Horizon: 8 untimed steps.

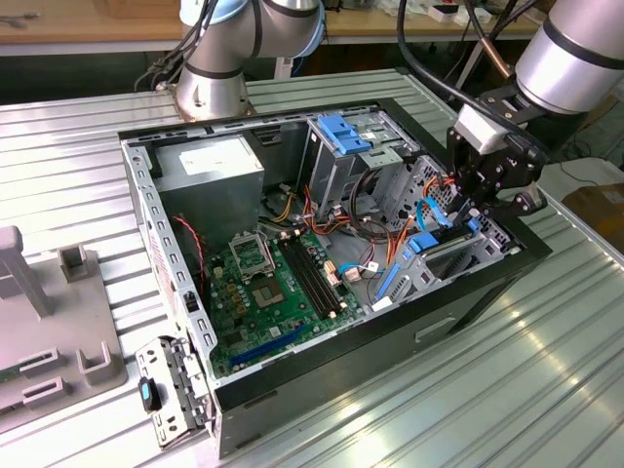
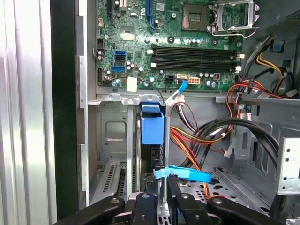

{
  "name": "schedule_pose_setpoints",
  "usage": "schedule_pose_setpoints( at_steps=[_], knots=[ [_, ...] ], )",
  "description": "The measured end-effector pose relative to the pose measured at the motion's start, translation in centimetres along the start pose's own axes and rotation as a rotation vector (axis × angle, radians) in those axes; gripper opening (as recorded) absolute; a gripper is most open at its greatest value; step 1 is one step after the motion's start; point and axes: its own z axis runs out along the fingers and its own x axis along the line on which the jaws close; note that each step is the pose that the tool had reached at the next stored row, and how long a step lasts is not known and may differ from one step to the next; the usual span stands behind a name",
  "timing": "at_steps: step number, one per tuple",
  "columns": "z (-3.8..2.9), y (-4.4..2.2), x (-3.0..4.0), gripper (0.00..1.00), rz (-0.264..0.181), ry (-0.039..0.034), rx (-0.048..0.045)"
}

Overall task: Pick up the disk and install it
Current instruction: 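Insert the first disk wire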

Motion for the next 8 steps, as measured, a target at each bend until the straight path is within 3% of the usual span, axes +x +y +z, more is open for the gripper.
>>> schedule_pose_setpoints(
  at_steps=[2, 4, 5, 7, 8],
  knots=[
    [-0.18, -0.05, -0.15, 0.24, 0.000, -0.0011, 0.0000],
    [-0.17, -0.12, -0.36, 0.24, 0.001, -0.0093, 0.0001],
    [-0.15, -0.15, -0.50, 0.24, 0.001, -0.0145, 0.0002],
    [-0.11, -0.36, -1.03, 0.24, 0.002, -0.0357, 0.0005],
    [-0.10, -0.40, -1.12, 0.24, 0.002, -0.0397, 0.0005]
  ],
)
